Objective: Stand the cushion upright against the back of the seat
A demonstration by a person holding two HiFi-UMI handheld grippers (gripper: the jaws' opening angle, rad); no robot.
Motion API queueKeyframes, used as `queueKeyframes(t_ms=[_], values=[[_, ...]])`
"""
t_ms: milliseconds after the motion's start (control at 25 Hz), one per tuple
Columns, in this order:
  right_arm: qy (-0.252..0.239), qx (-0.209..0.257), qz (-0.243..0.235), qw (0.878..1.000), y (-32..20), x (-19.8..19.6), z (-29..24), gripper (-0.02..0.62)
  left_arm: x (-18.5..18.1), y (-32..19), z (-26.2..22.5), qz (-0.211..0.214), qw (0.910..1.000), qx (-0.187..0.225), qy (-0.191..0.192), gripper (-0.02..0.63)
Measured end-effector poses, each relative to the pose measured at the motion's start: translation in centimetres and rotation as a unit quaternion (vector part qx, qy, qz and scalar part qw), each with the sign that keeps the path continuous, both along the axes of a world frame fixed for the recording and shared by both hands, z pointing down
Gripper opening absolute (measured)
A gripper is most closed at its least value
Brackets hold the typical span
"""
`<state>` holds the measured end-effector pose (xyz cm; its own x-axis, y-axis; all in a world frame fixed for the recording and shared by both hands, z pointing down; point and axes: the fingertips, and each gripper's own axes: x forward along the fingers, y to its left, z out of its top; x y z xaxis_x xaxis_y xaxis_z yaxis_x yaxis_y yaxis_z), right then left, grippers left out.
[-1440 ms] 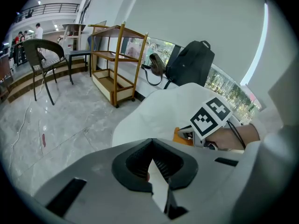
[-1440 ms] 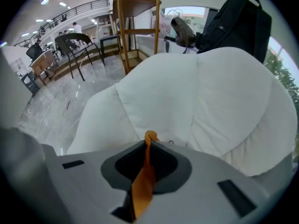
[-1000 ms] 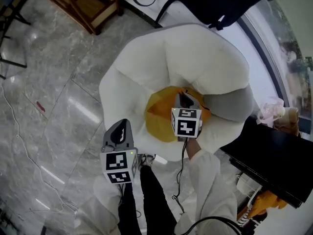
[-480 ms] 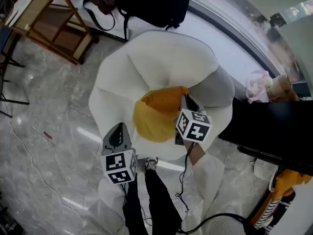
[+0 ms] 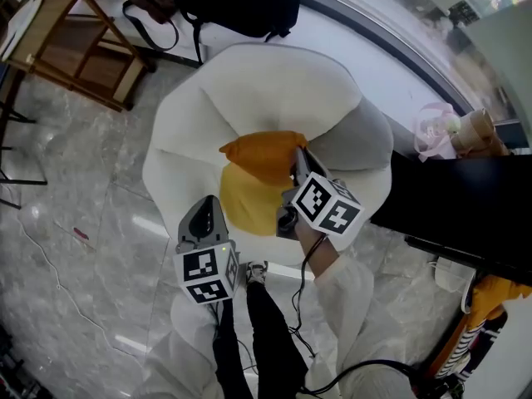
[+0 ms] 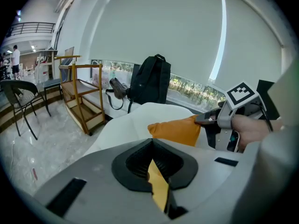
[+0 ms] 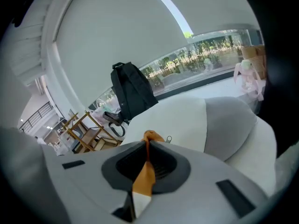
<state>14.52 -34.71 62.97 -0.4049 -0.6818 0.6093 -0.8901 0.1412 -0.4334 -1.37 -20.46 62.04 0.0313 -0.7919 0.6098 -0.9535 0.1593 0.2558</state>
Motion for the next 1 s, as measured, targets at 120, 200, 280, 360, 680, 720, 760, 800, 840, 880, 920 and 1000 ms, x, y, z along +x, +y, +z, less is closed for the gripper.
queueKeyframes(t_ms=[120,200,280,360,680,720,760,800,840,880,920,1000], values=[[-0.010,-0.014,0.023,1.000,-0.9,0.6,1.7,0.078,-0.1,-0.6,0.5,0.006,1.0000,-0.004,-0.001,-0.005],[-0.010,-0.019,0.035,0.999,-1.5,1.1,2.9,0.078,-0.4,-0.7,1.1,0.005,0.9999,-0.010,0.001,-0.005],[0.001,-0.012,0.036,0.999,-2.2,1.6,3.7,0.078,-0.6,-0.8,1.8,0.003,0.9998,-0.017,0.005,-0.005],[0.023,0.002,0.030,0.999,-2.9,1.9,3.8,0.078,-0.7,-0.9,2.6,0.002,0.9997,-0.025,0.007,-0.005],[0.047,0.008,0.033,0.998,-5.1,2.7,4.4,0.078,0.2,-2.3,3.5,0.014,0.9993,-0.034,0.009,-0.005],[0.050,0.009,0.036,0.998,-5.4,3.0,4.4,0.078,0.4,-2.4,3.5,0.017,0.9992,-0.034,0.008,-0.005],[0.052,0.009,0.040,0.998,-5.7,3.2,4.5,0.078,0.5,-2.6,3.5,0.020,0.9992,-0.034,0.008,-0.005],[0.054,0.009,0.045,0.998,-6.0,3.5,4.5,0.078,0.7,-2.7,3.5,0.021,0.9991,-0.035,0.008,-0.005],[0.055,0.009,0.051,0.997,-6.4,3.9,4.6,0.078,0.8,-2.8,3.5,0.022,0.9991,-0.035,0.008,-0.005],[0.057,0.010,0.058,0.997,-6.9,4.3,4.6,0.078,0.8,-2.9,3.5,0.023,0.9991,-0.035,0.009,-0.005],[0.060,0.010,0.067,0.996,-7.3,4.9,4.5,0.078,0.9,-3.0,3.6,0.023,0.9991,-0.035,0.010,-0.005],[0.069,0.010,0.082,0.994,-7.9,6.1,4.4,0.078,1.1,-3.1,3.7,0.023,0.9990,-0.037,0.010,-0.005]])
